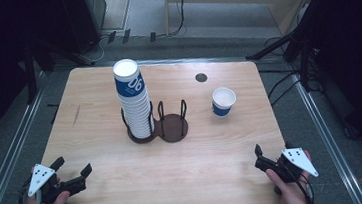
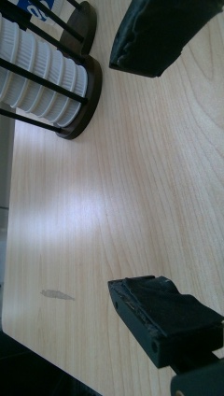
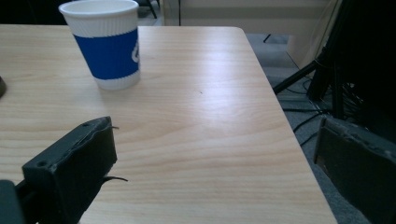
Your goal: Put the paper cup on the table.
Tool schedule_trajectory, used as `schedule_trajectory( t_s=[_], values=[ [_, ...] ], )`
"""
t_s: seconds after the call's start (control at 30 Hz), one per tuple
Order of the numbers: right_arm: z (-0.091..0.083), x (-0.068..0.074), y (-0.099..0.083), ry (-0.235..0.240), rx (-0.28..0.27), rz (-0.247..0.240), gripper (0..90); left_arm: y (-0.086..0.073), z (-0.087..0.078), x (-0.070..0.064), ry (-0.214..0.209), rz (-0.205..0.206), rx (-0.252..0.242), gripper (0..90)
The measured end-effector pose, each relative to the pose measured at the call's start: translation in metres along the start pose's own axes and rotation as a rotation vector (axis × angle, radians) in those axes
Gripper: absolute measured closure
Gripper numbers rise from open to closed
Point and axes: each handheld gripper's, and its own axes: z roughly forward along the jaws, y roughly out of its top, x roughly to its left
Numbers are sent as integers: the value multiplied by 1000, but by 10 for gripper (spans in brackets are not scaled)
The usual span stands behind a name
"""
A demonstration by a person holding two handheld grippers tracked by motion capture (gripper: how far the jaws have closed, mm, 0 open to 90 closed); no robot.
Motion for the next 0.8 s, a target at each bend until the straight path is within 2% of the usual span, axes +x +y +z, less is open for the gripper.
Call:
schedule_trajectory(
  t_s=[0.23, 0.4, 0.67, 0.8],
  values=[
    [-5, -15, -6, -15, 11, 19, 0, 0, 0, 1, 0, -4, -1, 0],
    [-10, -23, -9, -19, 11, 5, 0, 0, 1, 0, -2, -2, 4, 0],
    [-14, -29, -13, -24, 23, 17, 0, 0, 1, 0, 0, -3, 10, 0],
    [-14, -30, -14, -11, 25, 17, 0, 1, 2, 0, 0, 2, 20, 0]
  ],
)
